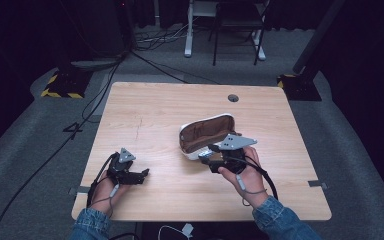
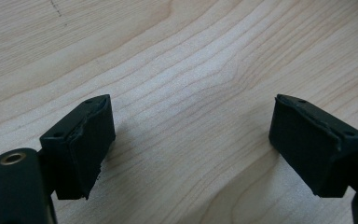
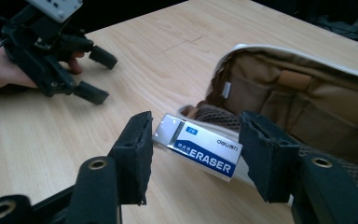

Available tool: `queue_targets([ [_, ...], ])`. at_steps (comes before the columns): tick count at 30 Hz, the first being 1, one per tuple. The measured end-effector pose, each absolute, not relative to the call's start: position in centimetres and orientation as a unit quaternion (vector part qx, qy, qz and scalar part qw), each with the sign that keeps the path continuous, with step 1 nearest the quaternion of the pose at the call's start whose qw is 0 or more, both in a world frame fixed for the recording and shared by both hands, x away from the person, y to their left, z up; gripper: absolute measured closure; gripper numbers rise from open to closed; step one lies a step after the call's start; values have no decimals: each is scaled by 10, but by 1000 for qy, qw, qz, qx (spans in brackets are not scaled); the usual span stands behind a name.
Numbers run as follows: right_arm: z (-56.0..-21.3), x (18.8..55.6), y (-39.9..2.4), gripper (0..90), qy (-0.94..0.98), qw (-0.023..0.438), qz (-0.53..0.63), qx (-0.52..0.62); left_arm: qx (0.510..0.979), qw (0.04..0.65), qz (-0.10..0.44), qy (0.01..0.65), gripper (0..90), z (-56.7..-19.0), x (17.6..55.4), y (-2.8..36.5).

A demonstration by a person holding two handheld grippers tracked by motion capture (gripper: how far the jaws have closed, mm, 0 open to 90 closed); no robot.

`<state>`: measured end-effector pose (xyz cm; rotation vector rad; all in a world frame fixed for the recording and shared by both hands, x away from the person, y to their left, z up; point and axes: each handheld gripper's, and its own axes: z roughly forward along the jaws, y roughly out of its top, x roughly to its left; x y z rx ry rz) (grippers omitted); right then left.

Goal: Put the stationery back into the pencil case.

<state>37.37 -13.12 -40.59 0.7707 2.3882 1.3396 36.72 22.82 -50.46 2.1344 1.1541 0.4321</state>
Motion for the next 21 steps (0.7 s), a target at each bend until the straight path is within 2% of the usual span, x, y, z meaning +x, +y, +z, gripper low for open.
queue_targets([
  [21, -399, 435, -144, 468, 830, 193, 415, 319, 817, 332, 166, 441, 146, -505, 367, 228],
])
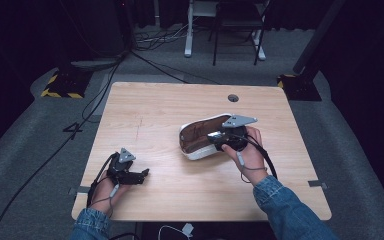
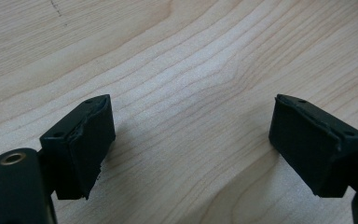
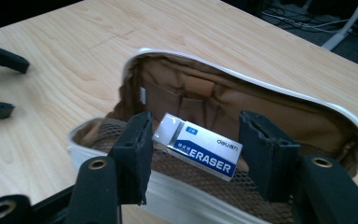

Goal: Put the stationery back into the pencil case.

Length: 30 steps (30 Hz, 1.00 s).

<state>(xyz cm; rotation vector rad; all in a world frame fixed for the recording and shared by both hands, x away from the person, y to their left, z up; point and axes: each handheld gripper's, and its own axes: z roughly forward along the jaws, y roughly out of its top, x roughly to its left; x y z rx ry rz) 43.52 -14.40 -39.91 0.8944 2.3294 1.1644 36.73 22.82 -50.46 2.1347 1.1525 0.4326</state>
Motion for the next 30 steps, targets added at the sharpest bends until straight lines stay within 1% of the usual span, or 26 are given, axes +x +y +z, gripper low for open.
queue_targets([
  [7, -404, 454, -144, 468, 837, 206, 387, 329, 817, 332, 165, 442, 146, -505, 367, 228],
  [21, -419, 476, -137, 468, 844, 201, 348, 354, 817, 332, 165, 442, 146, -505, 367, 228],
  [26, -423, 481, -136, 468, 838, 181, 356, 372, 817, 332, 166, 441, 147, -505, 367, 228],
  [30, -427, 484, -135, 468, 838, 173, 352, 380, 817, 332, 165, 442, 146, -505, 367, 228],
])
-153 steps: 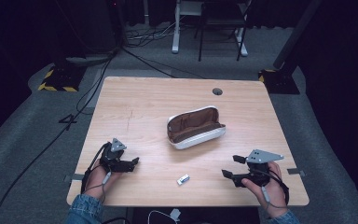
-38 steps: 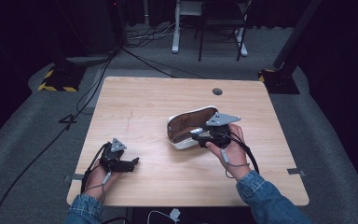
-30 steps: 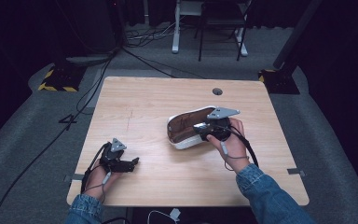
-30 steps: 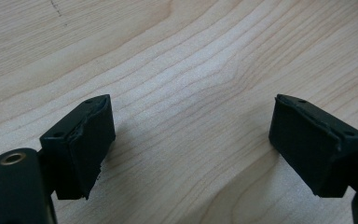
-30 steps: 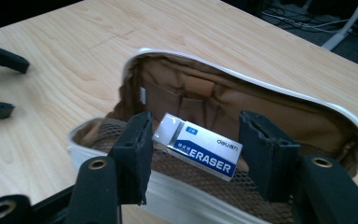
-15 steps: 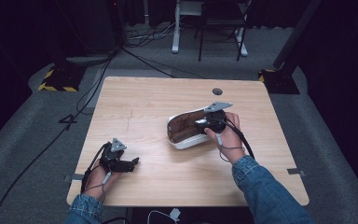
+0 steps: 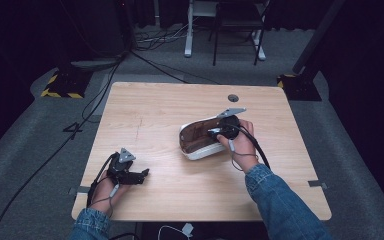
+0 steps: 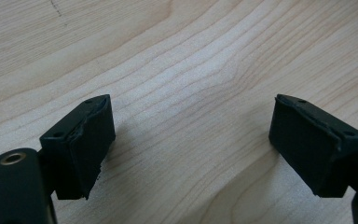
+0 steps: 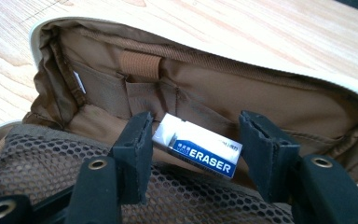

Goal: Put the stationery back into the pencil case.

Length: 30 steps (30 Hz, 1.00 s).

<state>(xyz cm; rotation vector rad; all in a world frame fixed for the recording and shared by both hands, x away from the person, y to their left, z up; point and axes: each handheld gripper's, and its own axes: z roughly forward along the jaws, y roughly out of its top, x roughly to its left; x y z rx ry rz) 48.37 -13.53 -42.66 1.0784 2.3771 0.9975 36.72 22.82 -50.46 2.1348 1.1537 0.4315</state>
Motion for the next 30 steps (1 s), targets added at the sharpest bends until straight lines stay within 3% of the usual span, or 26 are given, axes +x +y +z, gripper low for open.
queue_targets([
  [6, -429, 486, -133, 460, 833, 164, 360, 386, 817, 332, 165, 442, 146, -505, 367, 228],
  [13, -427, 486, -135, 392, 822, 170, 381, 387, 817, 332, 165, 442, 146, -505, 367, 228],
  [26, -404, 468, -167, 362, 811, 169, 407, 384, 817, 332, 166, 441, 146, -505, 367, 228],
  [30, -393, 457, -177, 305, 813, 172, 411, 375, 817, 332, 165, 441, 146, -504, 367, 229],
])
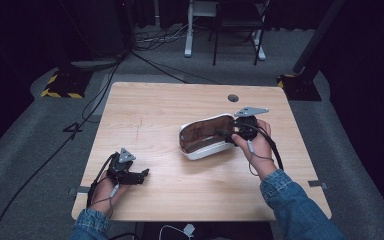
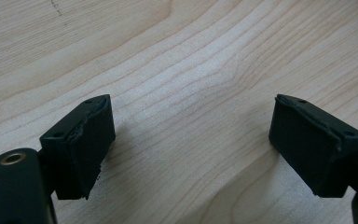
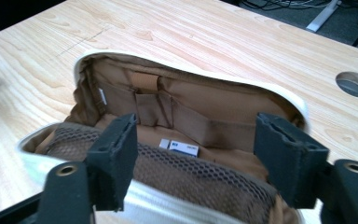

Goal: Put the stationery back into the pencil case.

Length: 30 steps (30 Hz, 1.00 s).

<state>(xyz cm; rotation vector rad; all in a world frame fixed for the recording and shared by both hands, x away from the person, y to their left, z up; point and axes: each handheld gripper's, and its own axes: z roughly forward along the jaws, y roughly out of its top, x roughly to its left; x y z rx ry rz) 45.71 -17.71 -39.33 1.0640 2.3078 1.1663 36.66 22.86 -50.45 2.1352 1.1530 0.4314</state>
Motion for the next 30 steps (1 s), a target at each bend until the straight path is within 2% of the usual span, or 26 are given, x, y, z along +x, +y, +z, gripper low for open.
queue_targets([
  [5, -385, 443, -187, 258, 813, 174, 423, 361, 814, 334, 166, 446, 146, -505, 366, 228],
  [16, -382, 410, -218, 215, 817, 175, 430, 342, 815, 333, 167, 444, 146, -505, 366, 228],
  [30, -394, 368, -266, 217, 793, 182, 451, 368, 814, 333, 169, 444, 146, -505, 368, 228],
])
